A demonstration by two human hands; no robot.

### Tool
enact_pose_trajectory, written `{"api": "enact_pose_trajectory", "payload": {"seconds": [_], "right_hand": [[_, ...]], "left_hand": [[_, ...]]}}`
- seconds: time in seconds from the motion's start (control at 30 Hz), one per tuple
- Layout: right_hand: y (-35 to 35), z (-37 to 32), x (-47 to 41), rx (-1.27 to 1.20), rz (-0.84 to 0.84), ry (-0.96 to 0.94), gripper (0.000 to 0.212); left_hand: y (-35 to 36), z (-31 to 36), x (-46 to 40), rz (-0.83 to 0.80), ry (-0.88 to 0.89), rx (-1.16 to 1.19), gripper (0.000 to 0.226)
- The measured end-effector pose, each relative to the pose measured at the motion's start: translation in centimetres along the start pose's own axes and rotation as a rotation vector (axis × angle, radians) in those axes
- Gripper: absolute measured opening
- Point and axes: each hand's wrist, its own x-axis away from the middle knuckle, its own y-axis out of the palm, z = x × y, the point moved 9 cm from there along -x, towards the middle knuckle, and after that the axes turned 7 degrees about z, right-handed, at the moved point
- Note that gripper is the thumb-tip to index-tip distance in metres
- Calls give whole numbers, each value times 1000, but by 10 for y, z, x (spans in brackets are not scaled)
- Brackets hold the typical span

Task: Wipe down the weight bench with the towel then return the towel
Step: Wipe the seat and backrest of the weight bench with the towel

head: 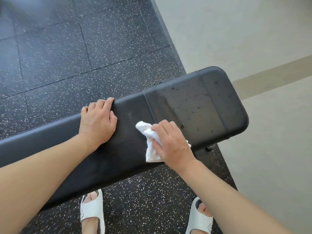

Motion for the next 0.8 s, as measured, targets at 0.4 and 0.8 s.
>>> {"api": "enact_pose_trajectory", "payload": {"seconds": [0.4,0.8], "right_hand": [[-55,74,16,128,102,196,26],[1,87,-141,211,252,237,28]], "left_hand": [[13,74,-64,-140,-406,268,47],[20,76,-67,43,-512,117,46]]}}
